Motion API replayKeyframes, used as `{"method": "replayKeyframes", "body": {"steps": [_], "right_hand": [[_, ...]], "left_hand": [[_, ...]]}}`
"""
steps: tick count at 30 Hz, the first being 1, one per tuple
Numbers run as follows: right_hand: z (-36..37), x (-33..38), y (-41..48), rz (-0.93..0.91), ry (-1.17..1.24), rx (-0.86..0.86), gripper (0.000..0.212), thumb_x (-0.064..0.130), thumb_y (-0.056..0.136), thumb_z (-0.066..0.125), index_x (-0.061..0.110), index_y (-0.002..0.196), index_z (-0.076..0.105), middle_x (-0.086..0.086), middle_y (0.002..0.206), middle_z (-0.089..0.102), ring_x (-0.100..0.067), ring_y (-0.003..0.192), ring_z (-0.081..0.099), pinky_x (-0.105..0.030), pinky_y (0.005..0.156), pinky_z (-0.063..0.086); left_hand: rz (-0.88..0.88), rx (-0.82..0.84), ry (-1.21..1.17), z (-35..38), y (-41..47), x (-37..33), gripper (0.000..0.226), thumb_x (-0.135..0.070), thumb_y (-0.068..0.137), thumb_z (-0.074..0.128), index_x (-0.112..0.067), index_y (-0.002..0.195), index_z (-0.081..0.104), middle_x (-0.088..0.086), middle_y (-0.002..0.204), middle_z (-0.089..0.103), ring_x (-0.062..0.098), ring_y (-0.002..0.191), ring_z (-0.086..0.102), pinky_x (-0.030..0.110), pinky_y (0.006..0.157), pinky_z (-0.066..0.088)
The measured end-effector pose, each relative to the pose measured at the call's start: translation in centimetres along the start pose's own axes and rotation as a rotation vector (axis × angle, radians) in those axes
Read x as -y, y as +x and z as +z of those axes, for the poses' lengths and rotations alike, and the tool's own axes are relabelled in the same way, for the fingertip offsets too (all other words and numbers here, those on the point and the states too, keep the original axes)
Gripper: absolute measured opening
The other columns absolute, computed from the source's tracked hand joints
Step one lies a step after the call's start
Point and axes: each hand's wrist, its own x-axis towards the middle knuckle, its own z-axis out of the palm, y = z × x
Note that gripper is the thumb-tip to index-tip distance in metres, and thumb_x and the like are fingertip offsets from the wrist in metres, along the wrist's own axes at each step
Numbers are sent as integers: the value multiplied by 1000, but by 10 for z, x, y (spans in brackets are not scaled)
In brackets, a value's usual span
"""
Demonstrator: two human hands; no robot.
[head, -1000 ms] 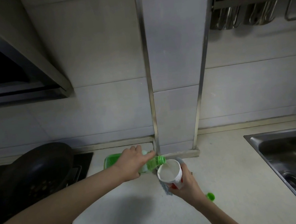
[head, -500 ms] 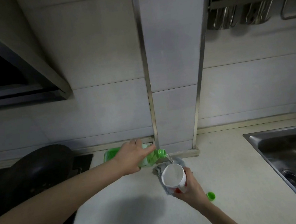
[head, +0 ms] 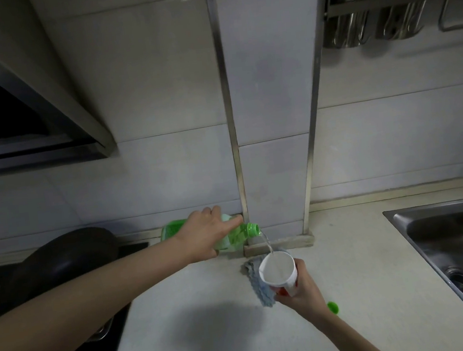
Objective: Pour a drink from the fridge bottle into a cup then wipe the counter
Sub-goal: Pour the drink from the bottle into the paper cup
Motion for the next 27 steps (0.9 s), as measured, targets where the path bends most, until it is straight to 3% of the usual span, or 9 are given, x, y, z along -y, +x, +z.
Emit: {"method": "replayKeyframes", "body": {"steps": [9,15,21,27], "right_hand": [[-10,-6,1,21,52,28,84,25,55,89,27,121,38,13,113,53,-7,105,52,-10,74,45],[-18,6,9,15,62,24,80,21,57,89,26,120,40,12,112,54,-5,103,54,-12,74,47],[-30,9,13,3,62,23,78,21,57,89,22,119,43,7,111,58,-8,101,56,-30,79,54],[-34,6,2,0,80,-4,77,21,56,89,21,118,43,8,109,57,-5,101,56,-13,76,48]], "left_hand": [[9,-27,-11,-8,1,-2,84,-33,84,68,-35,149,14,16,122,50,32,104,55,35,70,36],[10,-15,1,-17,6,-1,86,-35,82,71,-35,149,17,16,121,50,31,101,56,35,70,41],[21,-35,48,-24,8,-6,82,-39,81,70,-34,146,21,15,118,51,31,101,57,34,67,37],[37,-43,52,-29,14,-11,80,-39,81,70,-33,145,22,15,118,51,32,101,58,35,69,40]]}}
